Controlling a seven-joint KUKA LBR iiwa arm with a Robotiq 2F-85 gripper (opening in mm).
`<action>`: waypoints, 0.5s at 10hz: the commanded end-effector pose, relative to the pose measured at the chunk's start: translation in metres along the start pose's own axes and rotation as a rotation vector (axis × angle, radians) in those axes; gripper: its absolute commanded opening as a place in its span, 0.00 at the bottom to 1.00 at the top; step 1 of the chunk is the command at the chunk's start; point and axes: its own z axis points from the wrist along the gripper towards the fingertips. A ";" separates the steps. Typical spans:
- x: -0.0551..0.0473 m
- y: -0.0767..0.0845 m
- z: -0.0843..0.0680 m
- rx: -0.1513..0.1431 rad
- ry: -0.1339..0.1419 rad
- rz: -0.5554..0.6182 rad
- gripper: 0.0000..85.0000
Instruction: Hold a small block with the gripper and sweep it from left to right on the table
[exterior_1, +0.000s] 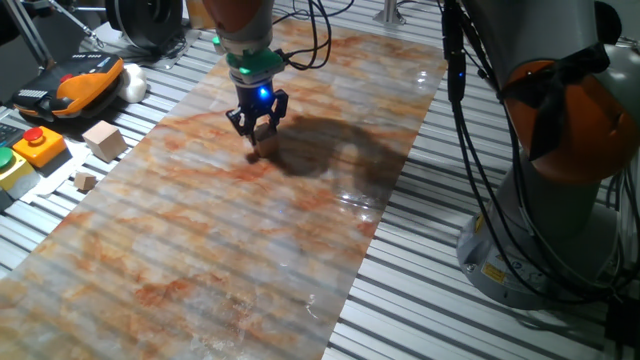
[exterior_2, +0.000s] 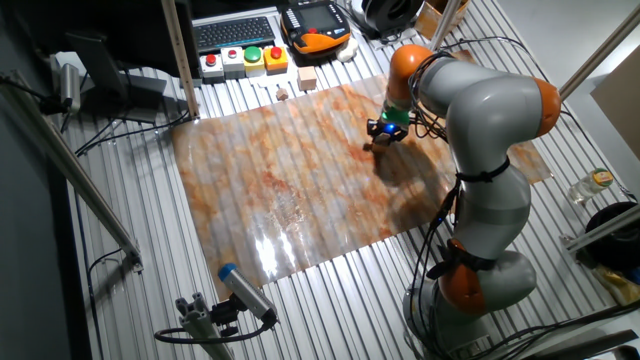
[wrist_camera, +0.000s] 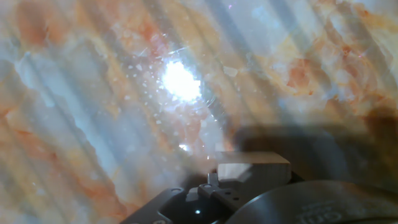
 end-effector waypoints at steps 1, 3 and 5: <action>0.000 0.001 -0.001 -0.002 0.001 0.002 0.00; 0.003 0.004 -0.001 -0.003 0.003 0.009 0.00; 0.007 0.007 -0.001 -0.002 0.002 0.016 0.00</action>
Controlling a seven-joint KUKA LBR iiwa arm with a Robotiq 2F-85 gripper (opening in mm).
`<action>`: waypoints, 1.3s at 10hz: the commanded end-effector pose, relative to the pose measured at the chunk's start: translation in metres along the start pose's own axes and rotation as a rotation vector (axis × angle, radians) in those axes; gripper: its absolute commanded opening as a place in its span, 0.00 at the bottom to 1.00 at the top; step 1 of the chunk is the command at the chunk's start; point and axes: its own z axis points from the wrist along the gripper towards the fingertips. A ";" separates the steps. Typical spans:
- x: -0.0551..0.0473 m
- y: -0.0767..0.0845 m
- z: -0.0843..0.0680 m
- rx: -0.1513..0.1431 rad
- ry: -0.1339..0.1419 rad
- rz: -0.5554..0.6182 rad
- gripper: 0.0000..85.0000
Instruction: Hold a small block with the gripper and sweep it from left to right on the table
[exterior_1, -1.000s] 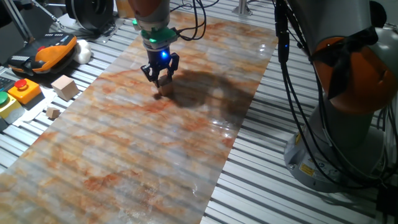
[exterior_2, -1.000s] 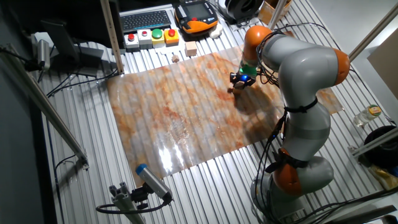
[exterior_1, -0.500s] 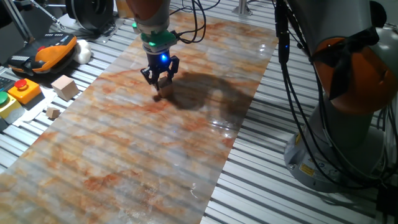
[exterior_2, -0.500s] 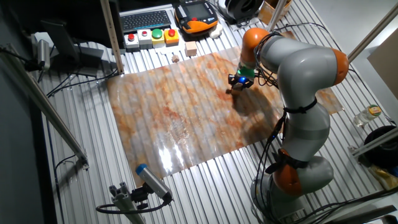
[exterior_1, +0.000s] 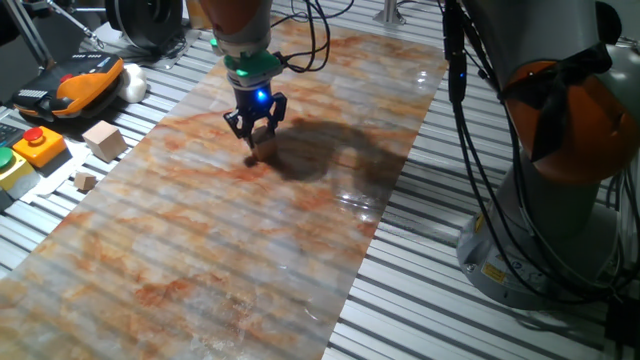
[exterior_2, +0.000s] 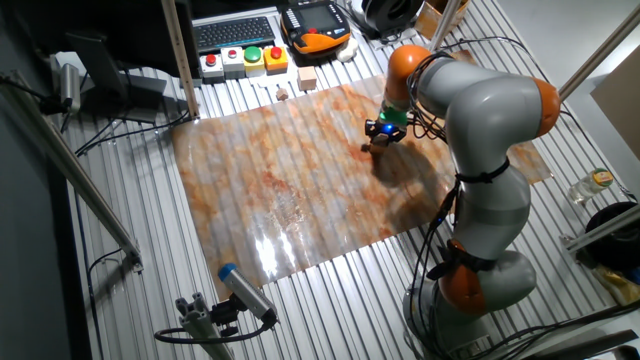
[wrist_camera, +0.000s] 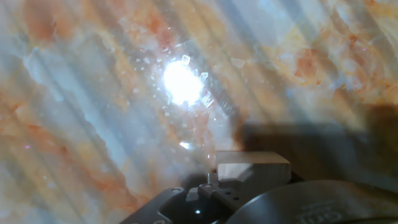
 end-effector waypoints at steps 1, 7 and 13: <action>0.001 0.001 0.000 0.000 0.000 0.002 0.00; 0.008 0.007 0.000 0.002 0.000 0.019 0.00; 0.017 0.012 0.004 0.000 -0.003 0.037 0.00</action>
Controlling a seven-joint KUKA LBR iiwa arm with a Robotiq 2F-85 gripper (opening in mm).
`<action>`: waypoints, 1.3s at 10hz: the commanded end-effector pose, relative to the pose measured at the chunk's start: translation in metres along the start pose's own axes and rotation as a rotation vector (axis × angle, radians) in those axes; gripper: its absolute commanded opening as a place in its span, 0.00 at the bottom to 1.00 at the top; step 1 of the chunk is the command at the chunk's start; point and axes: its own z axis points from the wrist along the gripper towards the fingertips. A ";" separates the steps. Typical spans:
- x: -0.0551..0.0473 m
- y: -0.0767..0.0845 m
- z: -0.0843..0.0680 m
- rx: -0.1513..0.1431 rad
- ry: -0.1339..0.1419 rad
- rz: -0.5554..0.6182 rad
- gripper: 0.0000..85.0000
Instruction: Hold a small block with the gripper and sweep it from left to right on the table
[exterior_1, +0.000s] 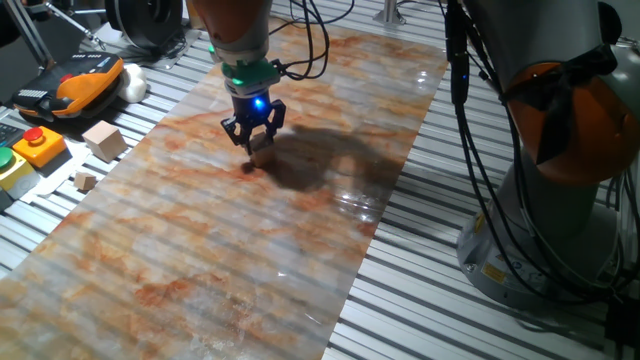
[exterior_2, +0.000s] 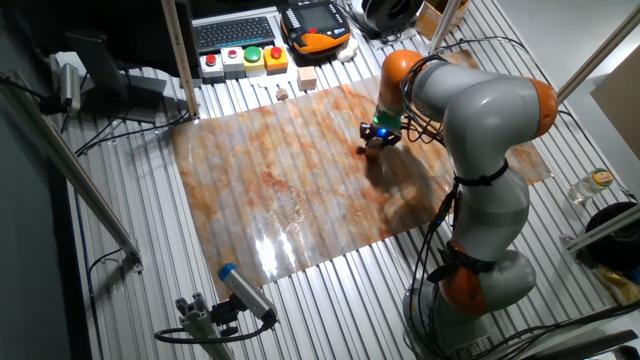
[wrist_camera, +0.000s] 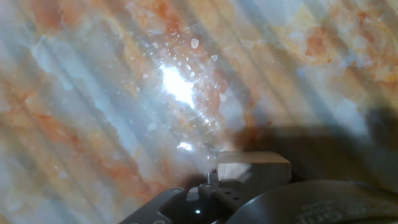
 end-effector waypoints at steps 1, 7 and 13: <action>0.002 0.001 0.001 0.000 0.001 0.004 0.00; 0.011 0.006 0.001 -0.006 0.003 0.021 0.00; 0.023 0.012 0.004 -0.006 0.001 0.042 0.00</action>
